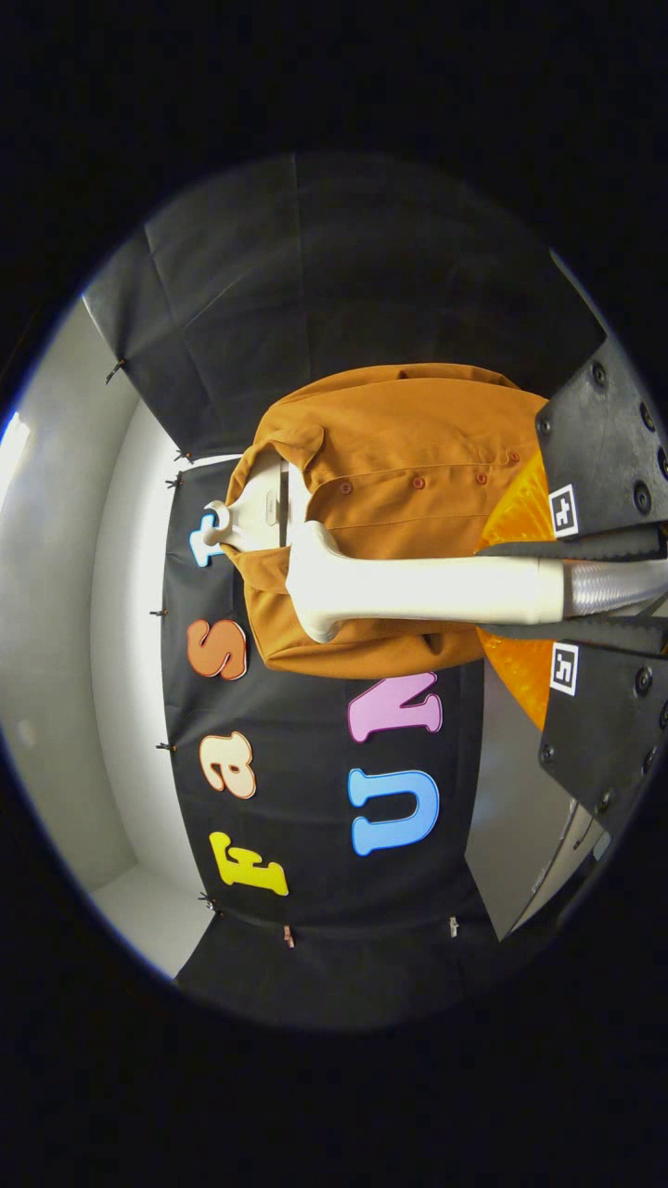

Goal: Iron the clothes twice with a garment steamer, once on the left side and once on the right side.

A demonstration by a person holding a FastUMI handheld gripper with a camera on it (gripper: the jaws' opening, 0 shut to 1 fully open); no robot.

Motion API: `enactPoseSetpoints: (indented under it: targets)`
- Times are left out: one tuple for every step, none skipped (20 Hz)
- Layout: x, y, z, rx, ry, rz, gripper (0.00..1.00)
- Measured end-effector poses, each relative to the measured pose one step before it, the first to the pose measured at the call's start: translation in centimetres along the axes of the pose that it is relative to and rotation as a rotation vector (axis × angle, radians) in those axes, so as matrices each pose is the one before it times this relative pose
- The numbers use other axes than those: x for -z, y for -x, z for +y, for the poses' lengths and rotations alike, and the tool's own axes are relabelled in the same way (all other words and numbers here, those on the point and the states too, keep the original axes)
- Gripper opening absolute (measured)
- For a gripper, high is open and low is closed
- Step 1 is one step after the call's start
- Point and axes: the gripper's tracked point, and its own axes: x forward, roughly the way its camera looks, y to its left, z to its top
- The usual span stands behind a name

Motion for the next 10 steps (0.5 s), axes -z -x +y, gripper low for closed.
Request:
enactPoseSetpoints:
  targets:
    - [0.435, -0.434, -0.166, -0.00161, 0.00049, 0.00844, 0.26]
    - [0.384, -0.403, -0.117, -0.00252, 0.00294, 0.00559, 0.27]
    - [0.510, -0.400, -0.073, -0.00258, 0.00255, 0.01307, 0.27]
    - [0.440, -0.262, -0.073, -0.00128, -0.00112, 0.00938, 0.27]
    - [0.595, -0.093, -0.187, 0.00157, -0.00362, 0.01083, 0.27]
    - [0.577, -0.098, -0.136, 0.00133, -0.00502, 0.01194, 0.27]
    - [0.509, 0.074, -0.101, -0.00054, -0.00541, 0.00777, 0.27]
    - [0.581, 0.133, -0.106, 0.00034, -0.00155, 0.01104, 0.27]
    - [0.625, 0.087, -0.038, -0.00091, 0.00075, 0.01272, 0.27]
    - [0.589, 0.115, -0.129, -0.00072, 0.00506, 0.01197, 0.27]
